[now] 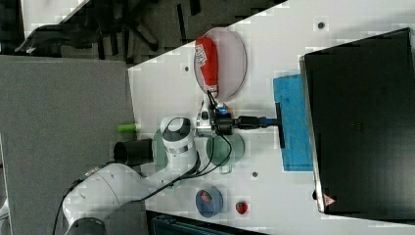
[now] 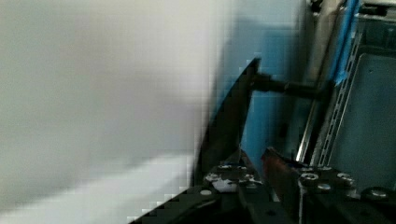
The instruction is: Flap open oven.
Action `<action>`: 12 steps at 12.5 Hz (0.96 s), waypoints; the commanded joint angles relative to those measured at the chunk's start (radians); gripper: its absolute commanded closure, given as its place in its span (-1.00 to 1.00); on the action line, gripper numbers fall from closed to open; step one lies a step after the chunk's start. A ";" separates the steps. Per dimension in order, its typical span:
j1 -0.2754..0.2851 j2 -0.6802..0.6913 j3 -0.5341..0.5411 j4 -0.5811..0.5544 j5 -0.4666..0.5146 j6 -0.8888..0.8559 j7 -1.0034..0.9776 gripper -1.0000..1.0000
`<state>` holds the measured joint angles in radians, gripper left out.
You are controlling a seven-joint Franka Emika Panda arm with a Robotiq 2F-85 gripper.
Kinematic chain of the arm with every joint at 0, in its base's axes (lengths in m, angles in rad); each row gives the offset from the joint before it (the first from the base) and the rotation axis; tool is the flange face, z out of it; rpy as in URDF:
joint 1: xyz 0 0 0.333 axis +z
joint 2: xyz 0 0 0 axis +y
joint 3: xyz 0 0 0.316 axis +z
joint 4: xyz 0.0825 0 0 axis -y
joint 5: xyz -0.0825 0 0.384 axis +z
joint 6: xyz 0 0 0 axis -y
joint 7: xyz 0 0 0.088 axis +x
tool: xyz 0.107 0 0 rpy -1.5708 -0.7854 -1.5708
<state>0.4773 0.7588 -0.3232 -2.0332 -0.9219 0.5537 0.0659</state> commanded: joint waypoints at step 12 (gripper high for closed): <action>-0.043 -0.549 -0.088 0.021 0.632 0.041 0.022 0.65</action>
<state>0.4604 0.2198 -0.3838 -2.0215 -0.3164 0.6040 0.0673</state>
